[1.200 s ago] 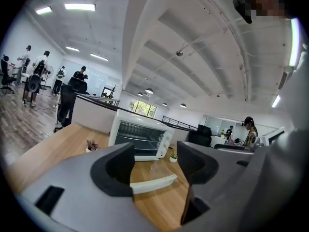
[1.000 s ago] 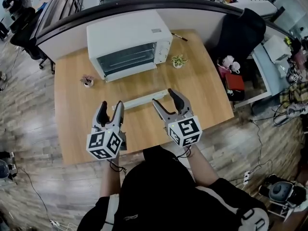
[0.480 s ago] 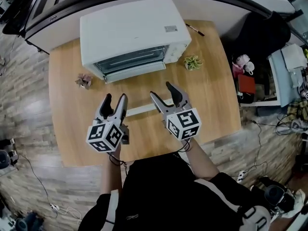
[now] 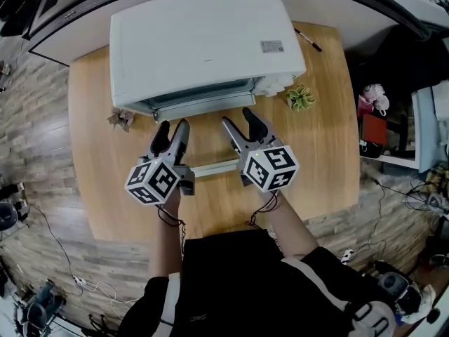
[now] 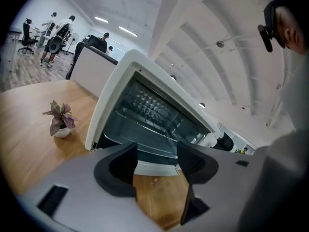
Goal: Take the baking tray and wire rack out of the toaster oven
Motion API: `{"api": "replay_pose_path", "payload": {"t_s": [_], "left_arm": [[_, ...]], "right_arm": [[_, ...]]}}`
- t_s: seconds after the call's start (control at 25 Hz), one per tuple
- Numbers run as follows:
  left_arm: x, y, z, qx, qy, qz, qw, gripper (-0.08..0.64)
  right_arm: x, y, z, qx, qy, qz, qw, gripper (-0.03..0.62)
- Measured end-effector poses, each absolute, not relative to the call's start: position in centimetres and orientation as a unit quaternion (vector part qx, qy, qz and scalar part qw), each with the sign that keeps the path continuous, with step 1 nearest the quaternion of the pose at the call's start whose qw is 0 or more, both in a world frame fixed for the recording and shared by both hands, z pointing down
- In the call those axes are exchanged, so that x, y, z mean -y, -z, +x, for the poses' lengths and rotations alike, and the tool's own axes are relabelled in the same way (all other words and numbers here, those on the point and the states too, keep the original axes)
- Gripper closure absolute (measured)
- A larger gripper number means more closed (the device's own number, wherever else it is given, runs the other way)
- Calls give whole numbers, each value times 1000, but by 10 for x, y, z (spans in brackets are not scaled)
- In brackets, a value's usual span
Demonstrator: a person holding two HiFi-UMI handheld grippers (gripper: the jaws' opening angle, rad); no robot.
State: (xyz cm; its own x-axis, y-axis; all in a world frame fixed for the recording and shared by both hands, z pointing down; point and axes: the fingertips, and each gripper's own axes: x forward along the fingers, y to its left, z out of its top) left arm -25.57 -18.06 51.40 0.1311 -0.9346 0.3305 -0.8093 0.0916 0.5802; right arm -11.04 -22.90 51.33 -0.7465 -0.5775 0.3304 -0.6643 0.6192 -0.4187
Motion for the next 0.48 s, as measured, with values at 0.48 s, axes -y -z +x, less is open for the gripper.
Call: {"api": "replay_pose_path", "payload": {"t_s": [0.48], "left_arm": [[242, -535, -289, 665, 209, 598, 395, 301]], "right_arm": [[299, -535, -135, 853, -380, 359, 2, 331]]}}
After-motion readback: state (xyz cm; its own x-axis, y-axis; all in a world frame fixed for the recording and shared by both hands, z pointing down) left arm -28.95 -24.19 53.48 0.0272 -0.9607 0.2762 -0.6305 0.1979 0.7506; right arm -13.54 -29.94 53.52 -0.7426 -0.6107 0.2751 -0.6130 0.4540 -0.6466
